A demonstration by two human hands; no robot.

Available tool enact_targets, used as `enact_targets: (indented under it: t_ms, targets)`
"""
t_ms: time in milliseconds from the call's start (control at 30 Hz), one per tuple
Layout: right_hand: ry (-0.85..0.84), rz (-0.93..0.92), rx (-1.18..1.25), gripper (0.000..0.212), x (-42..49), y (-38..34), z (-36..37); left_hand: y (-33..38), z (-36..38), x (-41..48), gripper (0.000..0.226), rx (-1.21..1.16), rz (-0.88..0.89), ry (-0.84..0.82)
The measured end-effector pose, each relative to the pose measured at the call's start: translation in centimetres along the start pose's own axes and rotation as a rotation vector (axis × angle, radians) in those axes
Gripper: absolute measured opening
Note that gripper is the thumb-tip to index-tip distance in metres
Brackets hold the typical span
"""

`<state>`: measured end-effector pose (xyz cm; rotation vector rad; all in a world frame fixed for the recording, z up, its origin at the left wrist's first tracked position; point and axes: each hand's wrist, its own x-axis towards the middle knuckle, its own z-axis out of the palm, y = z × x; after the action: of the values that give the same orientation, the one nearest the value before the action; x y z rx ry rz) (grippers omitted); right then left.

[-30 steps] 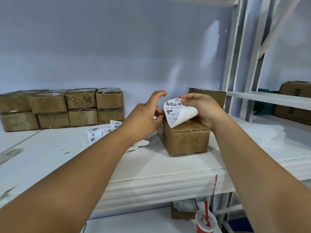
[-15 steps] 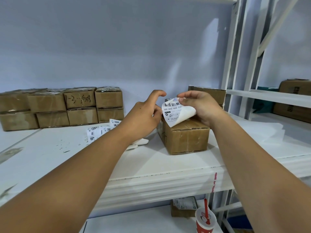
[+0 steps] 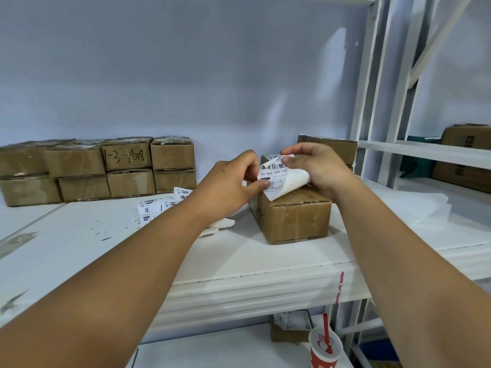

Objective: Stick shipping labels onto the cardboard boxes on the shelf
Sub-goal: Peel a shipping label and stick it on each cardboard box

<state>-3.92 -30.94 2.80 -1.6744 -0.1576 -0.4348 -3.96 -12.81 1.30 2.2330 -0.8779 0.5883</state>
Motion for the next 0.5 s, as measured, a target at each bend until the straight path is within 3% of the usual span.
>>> enact_targets:
  t_ms: [300,500]
  targets:
    - [-0.001,-0.018,-0.077,0.008,0.02,0.05,-0.10,-0.13,0.09,0.27,0.002,0.011,-0.002,-0.024]
    - [0.013,-0.052,-0.351,0.014,0.27,0.27,0.02,0.04,-0.03,0.16,0.012,0.055,-0.007,-0.035]
